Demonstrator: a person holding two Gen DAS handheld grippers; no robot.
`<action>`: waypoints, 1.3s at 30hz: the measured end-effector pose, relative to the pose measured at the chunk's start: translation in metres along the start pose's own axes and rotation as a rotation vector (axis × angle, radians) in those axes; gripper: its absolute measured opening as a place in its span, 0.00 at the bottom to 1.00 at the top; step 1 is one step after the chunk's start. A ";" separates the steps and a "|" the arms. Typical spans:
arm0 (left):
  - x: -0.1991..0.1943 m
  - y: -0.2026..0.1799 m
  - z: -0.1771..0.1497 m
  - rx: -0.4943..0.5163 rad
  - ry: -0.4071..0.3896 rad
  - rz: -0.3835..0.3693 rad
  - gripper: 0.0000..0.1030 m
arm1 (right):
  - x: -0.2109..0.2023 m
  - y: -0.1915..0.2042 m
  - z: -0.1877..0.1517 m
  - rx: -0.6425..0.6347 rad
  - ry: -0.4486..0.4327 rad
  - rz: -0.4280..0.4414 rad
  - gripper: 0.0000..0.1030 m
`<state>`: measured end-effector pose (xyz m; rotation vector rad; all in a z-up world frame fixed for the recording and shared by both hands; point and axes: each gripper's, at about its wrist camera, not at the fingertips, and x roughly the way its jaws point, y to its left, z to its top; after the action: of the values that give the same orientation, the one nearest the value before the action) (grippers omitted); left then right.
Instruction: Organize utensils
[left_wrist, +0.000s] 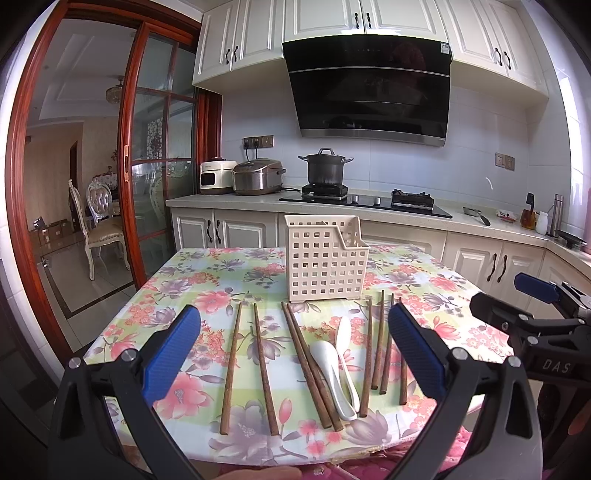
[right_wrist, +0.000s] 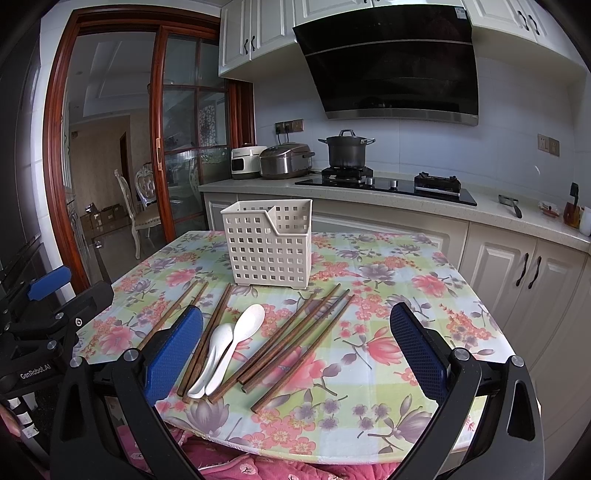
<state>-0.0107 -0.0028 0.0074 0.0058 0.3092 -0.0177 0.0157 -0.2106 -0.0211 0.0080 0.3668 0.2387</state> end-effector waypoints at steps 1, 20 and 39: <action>0.001 0.001 -0.001 -0.001 0.000 0.000 0.96 | 0.000 0.000 0.000 0.001 0.000 0.000 0.93; 0.001 0.001 -0.002 -0.004 0.005 -0.003 0.96 | 0.000 -0.001 0.000 0.005 0.002 0.001 0.93; 0.000 0.000 -0.003 0.004 -0.006 -0.015 0.96 | 0.000 -0.001 -0.003 0.010 -0.001 0.002 0.93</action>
<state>-0.0113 -0.0030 0.0050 0.0075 0.3035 -0.0333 0.0153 -0.2121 -0.0237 0.0187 0.3668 0.2391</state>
